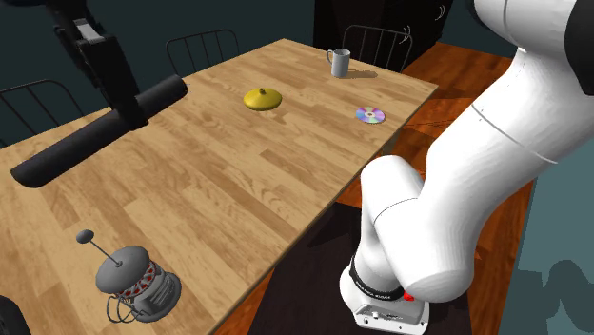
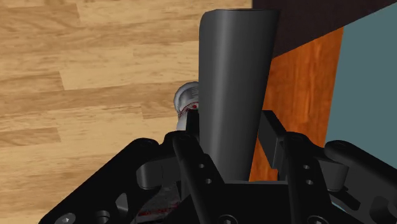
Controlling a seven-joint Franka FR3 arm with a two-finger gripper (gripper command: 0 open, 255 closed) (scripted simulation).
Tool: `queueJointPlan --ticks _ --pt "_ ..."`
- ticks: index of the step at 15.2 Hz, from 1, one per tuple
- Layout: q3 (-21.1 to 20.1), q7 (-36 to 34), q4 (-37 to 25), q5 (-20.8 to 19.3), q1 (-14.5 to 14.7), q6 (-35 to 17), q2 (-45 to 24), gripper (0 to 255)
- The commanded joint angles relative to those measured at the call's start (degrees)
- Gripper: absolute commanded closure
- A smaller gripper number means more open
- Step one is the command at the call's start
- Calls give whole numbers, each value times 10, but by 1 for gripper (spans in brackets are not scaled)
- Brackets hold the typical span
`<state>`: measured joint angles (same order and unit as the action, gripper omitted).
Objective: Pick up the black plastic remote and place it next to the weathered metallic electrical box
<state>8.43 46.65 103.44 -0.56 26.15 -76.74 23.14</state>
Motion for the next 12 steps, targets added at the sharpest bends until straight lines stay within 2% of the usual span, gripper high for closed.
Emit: queueJointPlan --ticks 1,12 --pt "-20 -30 -9 12 9 -5 -13 255" --pt "-109 -169 -120 48 59 -18 -131 255"
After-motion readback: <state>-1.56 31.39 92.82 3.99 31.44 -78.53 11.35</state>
